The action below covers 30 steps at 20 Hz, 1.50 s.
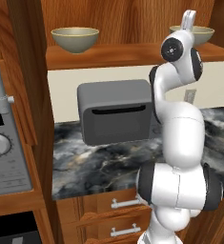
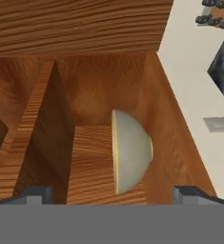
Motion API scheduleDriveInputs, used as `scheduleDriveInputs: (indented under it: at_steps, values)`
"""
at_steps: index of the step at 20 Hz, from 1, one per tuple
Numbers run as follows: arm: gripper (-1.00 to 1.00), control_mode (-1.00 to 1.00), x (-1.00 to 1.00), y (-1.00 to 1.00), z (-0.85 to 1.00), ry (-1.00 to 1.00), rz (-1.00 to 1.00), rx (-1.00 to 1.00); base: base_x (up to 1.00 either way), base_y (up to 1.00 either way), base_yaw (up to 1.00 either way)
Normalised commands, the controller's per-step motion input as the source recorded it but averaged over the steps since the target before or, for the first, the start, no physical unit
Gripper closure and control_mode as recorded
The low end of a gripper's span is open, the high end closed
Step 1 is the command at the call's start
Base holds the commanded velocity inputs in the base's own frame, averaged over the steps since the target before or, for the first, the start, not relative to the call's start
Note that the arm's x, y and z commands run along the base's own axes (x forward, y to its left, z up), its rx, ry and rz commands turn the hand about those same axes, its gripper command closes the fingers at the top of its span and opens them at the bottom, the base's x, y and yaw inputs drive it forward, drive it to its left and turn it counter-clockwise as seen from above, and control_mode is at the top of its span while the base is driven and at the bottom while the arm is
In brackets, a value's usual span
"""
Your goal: Move the bowls from the cabinet to the plates on the dining table.
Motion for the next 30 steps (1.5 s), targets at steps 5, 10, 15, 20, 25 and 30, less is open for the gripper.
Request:
scheduleDriveInputs:
  at_steps: [5,10,15,20,25,30]
  values:
    - [-1.00,-1.00,0.18,-0.03,0.05,0.06,-0.03,0.02,0.00,0.00,0.00]
    - [-1.00,-1.00,0.15,-0.04,0.05,0.04,-0.01,0.03,0.00,0.00,0.00]
    - [-1.00,-1.00,0.15,-0.04,0.00,0.01,0.00,0.03,0.00,0.00,0.00]
    - [-1.00,-1.00,0.14,-0.04,-0.04,0.00,0.00,0.01,0.00,0.00,0.00]
    - [-1.00,-1.00,0.13,-0.05,-0.04,-0.01,0.00,0.01,0.00,0.00,0.00]
    - [-1.00,-1.00,0.13,-0.03,-0.08,-0.01,0.00,0.00,0.00,0.00,0.00]
